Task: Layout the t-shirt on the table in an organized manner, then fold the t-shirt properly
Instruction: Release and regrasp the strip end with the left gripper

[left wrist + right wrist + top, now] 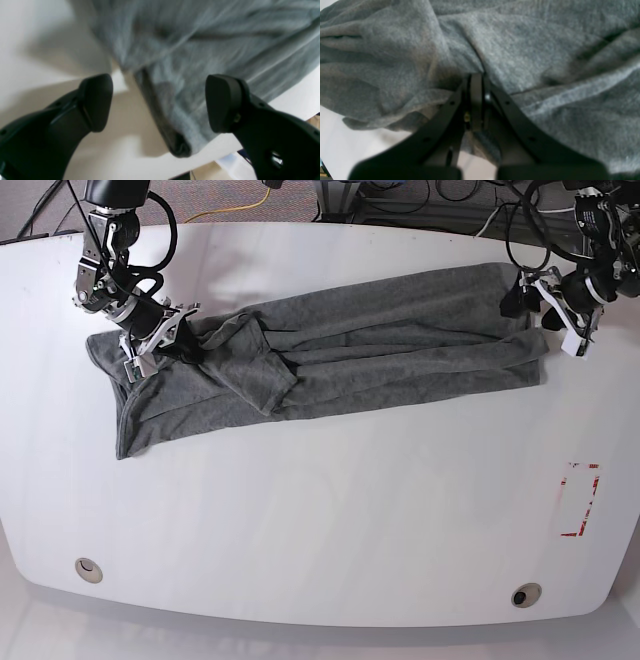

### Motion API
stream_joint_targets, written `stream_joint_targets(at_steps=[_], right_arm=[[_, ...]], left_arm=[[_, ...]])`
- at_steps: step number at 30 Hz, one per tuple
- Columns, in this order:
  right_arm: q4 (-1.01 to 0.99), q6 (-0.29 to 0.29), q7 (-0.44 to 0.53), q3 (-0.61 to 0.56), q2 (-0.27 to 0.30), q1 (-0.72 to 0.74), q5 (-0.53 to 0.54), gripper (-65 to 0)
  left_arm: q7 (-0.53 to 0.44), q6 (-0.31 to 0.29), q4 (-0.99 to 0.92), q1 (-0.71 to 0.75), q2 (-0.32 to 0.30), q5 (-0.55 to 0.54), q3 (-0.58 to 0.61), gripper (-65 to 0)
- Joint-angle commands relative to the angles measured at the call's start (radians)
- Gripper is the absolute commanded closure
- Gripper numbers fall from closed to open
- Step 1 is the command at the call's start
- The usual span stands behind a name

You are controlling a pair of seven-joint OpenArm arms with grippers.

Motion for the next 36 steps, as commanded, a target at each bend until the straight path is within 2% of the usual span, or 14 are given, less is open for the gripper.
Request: stream_joint_targets(at_steps=[1, 10, 17, 21, 28, 31, 36], right_arm=[[-0.01, -0.028, -0.089, -0.002, 0.006, -0.011, -0.082, -0.3], [-0.008, -0.028, -0.089, -0.002, 0.006, -0.013, -0.082, -0.3], [-0.008, -0.028, -0.089, -0.002, 0.006, -0.013, -0.081, -0.3], [-0.008, -0.028, -0.089, -0.002, 0.008, -0.013, -0.081, -0.3], [-0.008, -0.028, -0.089, -0.002, 0.011, -0.014, -0.081, -0.3], [-0.008, -0.028, -0.089, -0.002, 0.011, -0.016, -0.081, -0.3], [-0.008, -0.028, -0.089, -0.002, 0.011, -0.016, -0.081, -0.3]], left_arm=[[-0.002, 0.0, -0.021, -0.008, -0.002, 0.012, -0.005, -53.1], [-0.002, 0.0, -0.029, -0.012, 0.06, 0.073, 0.002, -53.1], [-0.002, 0.0, -0.029, -0.044, 0.085, 0.075, 0.087, -53.1], [-0.002, 0.0, -0.029, -0.048, 0.128, 0.076, 0.095, -52.9], [-0.002, 0.0, -0.029, -0.067, 0.139, 0.093, 0.097, -52.5], [-0.004, 0.0, -0.029, -0.068, 0.139, 0.107, 0.097, -46.5], [-0.004, 0.0, -0.029, -0.079, 0.139, 0.116, 0.097, -24.7]])
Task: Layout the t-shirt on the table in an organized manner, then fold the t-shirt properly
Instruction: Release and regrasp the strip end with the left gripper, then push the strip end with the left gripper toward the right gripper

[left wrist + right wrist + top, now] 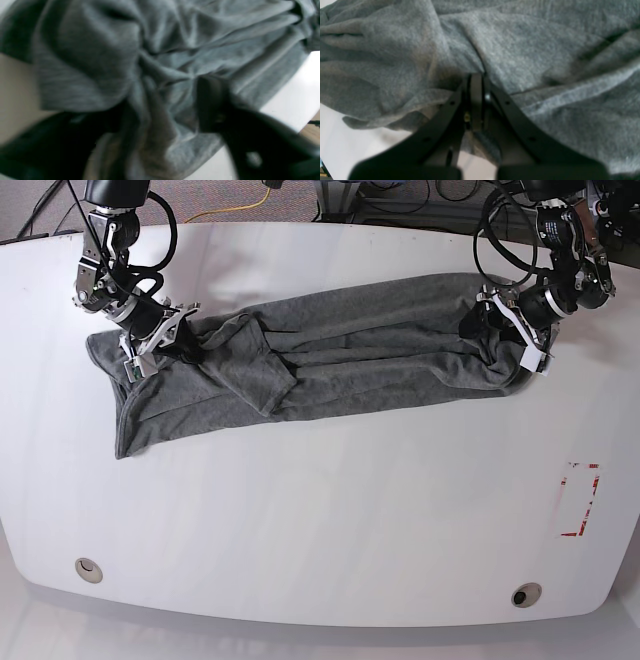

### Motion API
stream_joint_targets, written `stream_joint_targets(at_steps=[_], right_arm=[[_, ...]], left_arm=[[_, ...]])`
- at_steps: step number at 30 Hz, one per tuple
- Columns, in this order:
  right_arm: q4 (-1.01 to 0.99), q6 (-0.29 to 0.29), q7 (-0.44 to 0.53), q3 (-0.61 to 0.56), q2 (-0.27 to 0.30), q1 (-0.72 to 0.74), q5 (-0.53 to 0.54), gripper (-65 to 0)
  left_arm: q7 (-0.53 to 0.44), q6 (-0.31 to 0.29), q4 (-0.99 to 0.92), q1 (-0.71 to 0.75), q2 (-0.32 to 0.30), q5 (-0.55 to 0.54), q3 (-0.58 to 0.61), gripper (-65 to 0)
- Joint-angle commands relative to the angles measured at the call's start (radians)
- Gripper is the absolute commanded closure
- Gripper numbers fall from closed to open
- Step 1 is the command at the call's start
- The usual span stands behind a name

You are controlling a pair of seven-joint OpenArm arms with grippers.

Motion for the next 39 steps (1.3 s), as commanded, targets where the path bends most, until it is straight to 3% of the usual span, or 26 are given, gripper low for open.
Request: stream_joint_targets(at_steps=[1, 3, 6, 11, 18, 34, 39], right_arm=[[-0.008, -0.028, -0.09, -0.002, 0.01, -0.013, -0.081, -0.3], [-0.008, -0.028, -0.09, -0.002, 0.01, -0.015, -0.081, -0.3], [-0.008, -0.028, -0.09, -0.002, 0.01, -0.015, -0.077, -0.3], [-0.008, -0.028, -0.09, -0.002, 0.01, -0.015, -0.077, -0.3], [-0.008, -0.028, -0.09, -0.002, 0.01, -0.017, -0.08, -0.3], [-0.008, -0.028, -0.09, 0.0, 0.01, -0.013, -0.081, -0.3], [-0.008, -0.028, -0.09, 0.0, 0.009, -0.012, -0.081, -0.3]], left_arm=[[0.063, 0.009, -0.003, -0.01, -0.003, 0.045, 0.002, -18.5], [0.063, 0.009, -0.004, -0.019, -0.003, 0.047, 0.0, -10.8], [0.063, 0.009, -0.004, -0.023, -0.003, 0.056, 0.0, -4.3], [0.063, 0.009, 0.002, -0.034, -0.003, 0.105, 0.0, 0.0], [0.063, 0.009, 0.02, -0.059, -0.005, 0.157, -0.003, -0.1], [0.07, 0.009, 0.391, -0.004, -0.051, 0.179, 0.002, -0.1], [0.147, 0.009, 0.419, -0.023, -0.052, 0.179, 0.031, -0.1]])
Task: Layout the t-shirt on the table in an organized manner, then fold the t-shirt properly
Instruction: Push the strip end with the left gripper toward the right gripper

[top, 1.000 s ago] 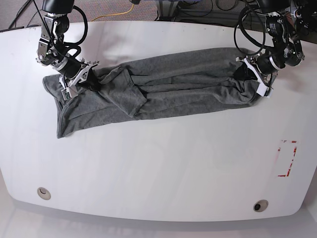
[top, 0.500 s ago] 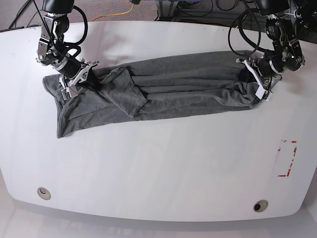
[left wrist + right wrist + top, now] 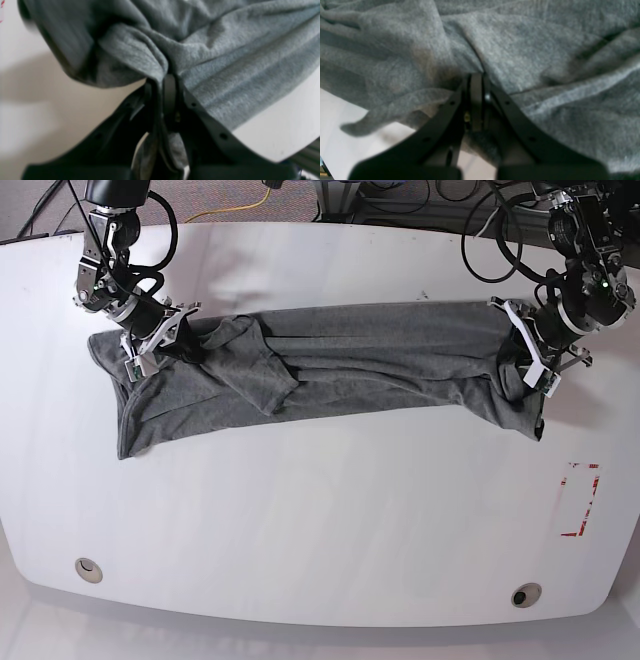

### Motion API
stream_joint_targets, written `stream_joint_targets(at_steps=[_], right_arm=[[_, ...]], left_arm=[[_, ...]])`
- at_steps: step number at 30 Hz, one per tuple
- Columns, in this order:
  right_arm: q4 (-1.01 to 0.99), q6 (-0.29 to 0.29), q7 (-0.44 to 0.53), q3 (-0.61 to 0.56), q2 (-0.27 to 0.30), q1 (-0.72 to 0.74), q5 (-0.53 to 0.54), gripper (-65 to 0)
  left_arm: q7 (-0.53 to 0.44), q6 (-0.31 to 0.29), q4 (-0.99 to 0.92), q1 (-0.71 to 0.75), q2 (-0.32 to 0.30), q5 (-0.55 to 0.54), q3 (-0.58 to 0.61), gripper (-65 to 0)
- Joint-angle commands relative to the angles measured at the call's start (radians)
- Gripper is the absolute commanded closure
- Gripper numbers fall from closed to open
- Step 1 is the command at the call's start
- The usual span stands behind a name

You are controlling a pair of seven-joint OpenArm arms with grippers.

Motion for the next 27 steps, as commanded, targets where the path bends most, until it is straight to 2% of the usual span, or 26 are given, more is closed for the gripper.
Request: stream_joint_targets(at_steps=[1, 5, 18, 27], right_arm=[[-0.008, -0.029, -0.091, 0.0, 0.009, -0.012, -0.083, -0.3], [-0.008, -0.029, -0.091, 0.0, 0.009, -0.012, -0.083, -0.3], [-0.008, -0.029, -0.091, 0.0, 0.008, -0.01, -0.083, -0.3], [-0.008, -0.029, -0.091, 0.0, 0.008, -0.01, -0.083, -0.3]], left_arm=[[0.032, 0.002, 0.024, -0.037, -0.016, 0.001, 0.019, -0.1], [0.08, 0.002, 0.026, -0.063, -0.014, -0.001, 0.067, -0.1], [0.083, 0.002, 0.055, -0.097, -0.008, -0.001, 0.243, -0.1], [0.085, 0.002, 0.076, -0.119, 0.064, -0.001, 0.265, -0.1]])
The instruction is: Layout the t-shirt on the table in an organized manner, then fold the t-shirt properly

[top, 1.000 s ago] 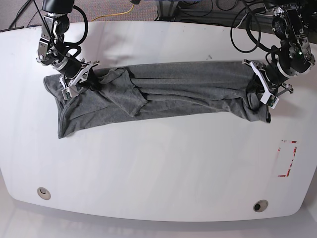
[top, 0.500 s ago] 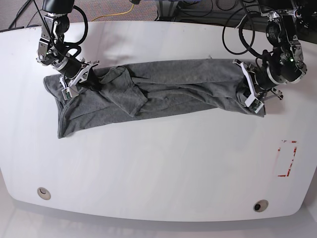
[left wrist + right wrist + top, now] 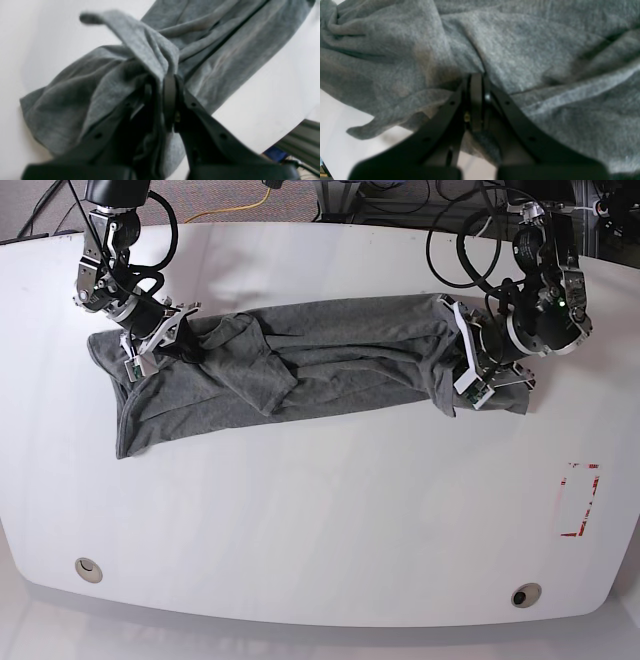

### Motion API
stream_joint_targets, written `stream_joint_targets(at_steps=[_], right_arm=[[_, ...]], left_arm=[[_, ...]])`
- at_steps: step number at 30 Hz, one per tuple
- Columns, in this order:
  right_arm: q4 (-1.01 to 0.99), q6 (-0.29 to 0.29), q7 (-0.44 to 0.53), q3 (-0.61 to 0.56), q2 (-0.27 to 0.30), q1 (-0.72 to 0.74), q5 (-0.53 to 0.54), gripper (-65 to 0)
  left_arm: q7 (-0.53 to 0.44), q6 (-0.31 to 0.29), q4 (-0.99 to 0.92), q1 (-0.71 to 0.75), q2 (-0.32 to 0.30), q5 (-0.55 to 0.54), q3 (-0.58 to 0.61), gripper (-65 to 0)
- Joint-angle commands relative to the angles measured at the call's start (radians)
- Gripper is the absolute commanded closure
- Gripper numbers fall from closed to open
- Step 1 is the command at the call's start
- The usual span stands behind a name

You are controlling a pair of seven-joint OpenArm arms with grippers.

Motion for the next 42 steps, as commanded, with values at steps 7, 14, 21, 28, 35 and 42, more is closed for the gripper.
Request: stream_joint_targets(at_steps=[7, 14, 21, 28, 35, 42], right_arm=[[-0.008, -0.029, -0.092, 0.0, 0.009, -0.01, -0.08, -0.3], [-0.008, -0.029, -0.092, 0.0, 0.009, -0.01, -0.082, -0.3], [-0.008, -0.029, -0.092, 0.001, 0.009, -0.013, -0.082, -0.3], [-0.008, -0.029, -0.092, 0.001, 0.009, -0.013, -0.078, -0.3], [-0.008, -0.029, -0.092, 0.001, 0.009, -0.012, -0.077, -0.3], [-0.008, -0.029, -0.092, 0.0, 0.009, -0.01, -0.077, -0.3]], left_arm=[[-0.022, -0.001, 0.025, -0.057, 0.024, -0.012, 0.108, -0.1], [-0.022, -0.001, 0.025, -0.067, 0.024, -0.012, 0.125, -0.1], [-0.022, -0.001, 0.025, -0.051, -0.014, -0.013, 0.082, 0.0], [-0.022, -0.001, 0.025, -0.013, -0.077, -0.016, 0.032, 0.0], [-0.022, -0.001, 0.025, 0.049, -0.158, -0.016, -0.037, 0.0], [-0.022, -0.001, 0.02, 0.087, -0.214, -0.016, -0.108, -0.4]])
